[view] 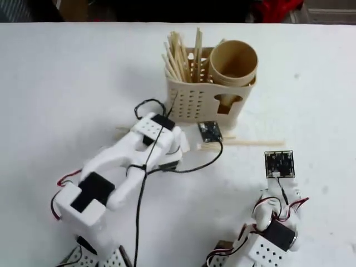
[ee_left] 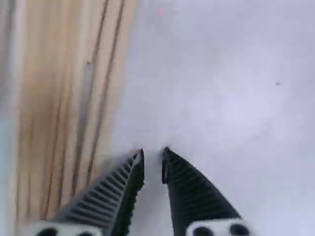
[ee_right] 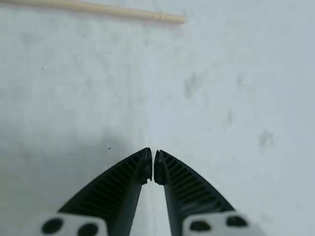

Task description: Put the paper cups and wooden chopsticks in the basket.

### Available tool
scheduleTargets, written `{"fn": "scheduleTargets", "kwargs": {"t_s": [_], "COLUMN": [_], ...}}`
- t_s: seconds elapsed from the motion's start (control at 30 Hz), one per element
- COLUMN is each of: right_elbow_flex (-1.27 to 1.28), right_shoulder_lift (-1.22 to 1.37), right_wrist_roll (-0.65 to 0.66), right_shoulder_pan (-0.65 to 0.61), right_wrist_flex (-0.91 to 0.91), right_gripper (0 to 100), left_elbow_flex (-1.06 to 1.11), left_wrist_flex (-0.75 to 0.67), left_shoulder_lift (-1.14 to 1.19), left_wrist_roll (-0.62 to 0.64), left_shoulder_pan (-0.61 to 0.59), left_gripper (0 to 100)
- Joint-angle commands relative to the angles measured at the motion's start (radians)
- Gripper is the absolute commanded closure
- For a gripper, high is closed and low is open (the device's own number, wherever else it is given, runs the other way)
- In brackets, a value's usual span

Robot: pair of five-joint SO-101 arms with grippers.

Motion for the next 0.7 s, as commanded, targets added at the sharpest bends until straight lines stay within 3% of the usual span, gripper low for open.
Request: {"fn": "scheduleTargets", "kwargs": {"t_s": [0.0, 0.17, 0.33, 0.47, 0.67], "right_elbow_flex": [0.009, 0.009, 0.009, 0.009, 0.009], "right_shoulder_lift": [0.005, 0.005, 0.005, 0.005, 0.005], "right_wrist_roll": [-0.002, -0.002, -0.002, -0.002, -0.002], "right_shoulder_pan": [0.004, 0.004, 0.004, 0.004, 0.004], "right_wrist_flex": [-0.013, -0.013, -0.013, -0.013, -0.013], "right_gripper": [97.4, 97.4, 97.4, 97.4, 97.4], "left_elbow_flex": [-0.005, 0.091, 0.293, 0.365, 0.104], "left_wrist_flex": [0.025, 0.000, -0.233, -0.480, -0.437], "left_shoulder_lift": [-0.180, -0.424, -0.575, -0.503, -0.174], "left_wrist_roll": [0.011, 0.074, 0.229, 0.376, 0.471], "left_shoulder_pan": [-0.054, -0.130, -0.294, -0.374, -0.334], "left_gripper": [93, 92, 92, 92, 92]}}
